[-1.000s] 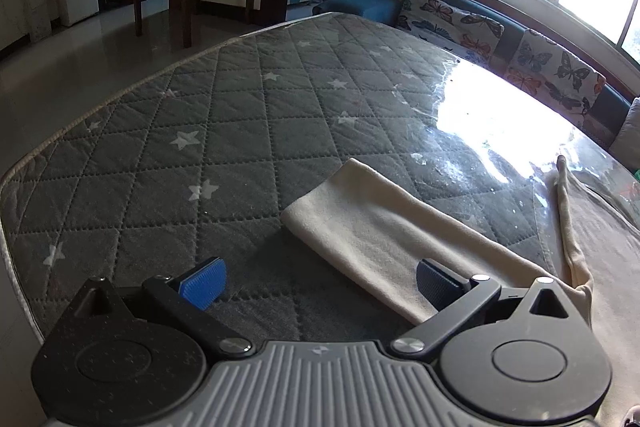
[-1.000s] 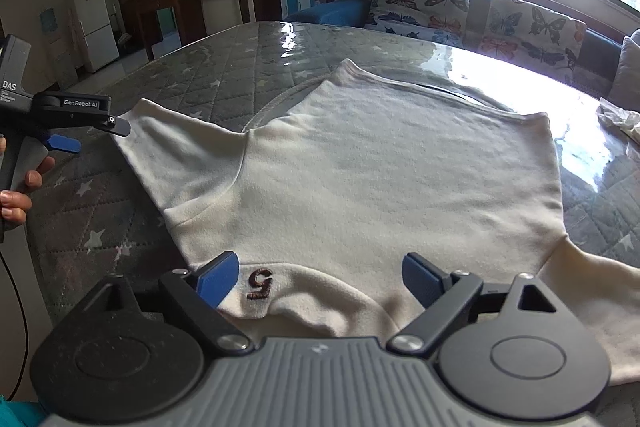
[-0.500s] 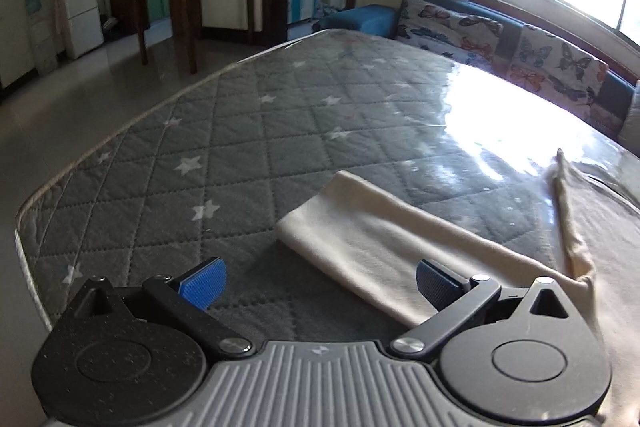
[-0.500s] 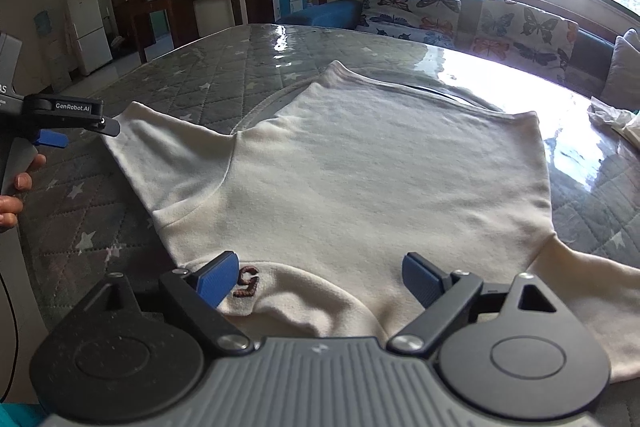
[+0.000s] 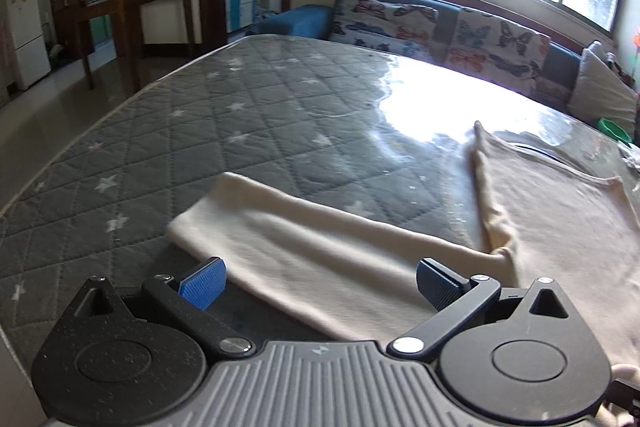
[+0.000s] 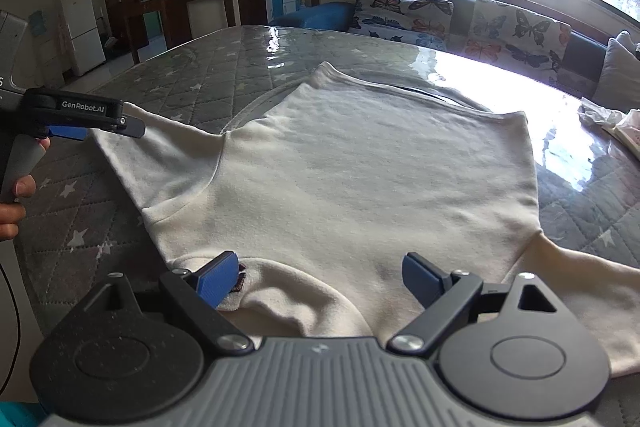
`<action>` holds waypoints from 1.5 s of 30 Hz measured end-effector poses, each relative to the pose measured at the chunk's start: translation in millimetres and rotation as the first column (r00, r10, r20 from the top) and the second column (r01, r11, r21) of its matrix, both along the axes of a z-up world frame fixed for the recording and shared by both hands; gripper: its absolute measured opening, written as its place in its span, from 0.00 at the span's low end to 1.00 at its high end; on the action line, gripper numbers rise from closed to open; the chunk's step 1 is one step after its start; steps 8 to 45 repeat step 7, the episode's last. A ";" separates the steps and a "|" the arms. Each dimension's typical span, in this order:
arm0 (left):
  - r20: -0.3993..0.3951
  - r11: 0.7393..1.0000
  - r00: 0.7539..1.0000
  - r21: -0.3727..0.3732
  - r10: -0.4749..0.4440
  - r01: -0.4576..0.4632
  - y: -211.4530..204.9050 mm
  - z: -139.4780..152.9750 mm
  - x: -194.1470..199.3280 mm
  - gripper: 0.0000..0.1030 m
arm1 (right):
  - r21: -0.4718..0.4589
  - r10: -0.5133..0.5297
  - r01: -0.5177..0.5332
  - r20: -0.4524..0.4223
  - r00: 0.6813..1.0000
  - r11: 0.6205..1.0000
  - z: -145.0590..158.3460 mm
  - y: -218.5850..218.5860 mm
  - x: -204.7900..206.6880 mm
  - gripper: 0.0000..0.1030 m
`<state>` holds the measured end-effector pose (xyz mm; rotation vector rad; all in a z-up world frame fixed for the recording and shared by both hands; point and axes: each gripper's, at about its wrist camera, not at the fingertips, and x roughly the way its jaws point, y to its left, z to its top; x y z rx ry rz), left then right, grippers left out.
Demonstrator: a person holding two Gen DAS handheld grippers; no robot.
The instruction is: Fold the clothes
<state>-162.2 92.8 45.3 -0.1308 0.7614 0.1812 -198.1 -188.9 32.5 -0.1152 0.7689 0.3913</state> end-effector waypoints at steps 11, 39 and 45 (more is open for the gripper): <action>0.010 0.998 0.998 -0.006 -0.060 0.060 -16.7 3.4 4.6 1.00 | -0.004 -0.003 0.003 0.010 1.000 1.000 1.4 -1.2 -2.9 0.89; 0.010 0.998 0.998 -0.006 -0.060 0.060 -16.7 3.4 4.6 1.00 | -0.004 -0.003 0.003 0.010 1.000 1.000 1.4 -1.2 -2.9 0.89; 0.010 0.998 0.998 -0.006 -0.060 0.060 -16.7 3.4 4.6 1.00 | -0.004 -0.003 0.003 0.010 1.000 1.000 1.4 -1.2 -2.9 0.89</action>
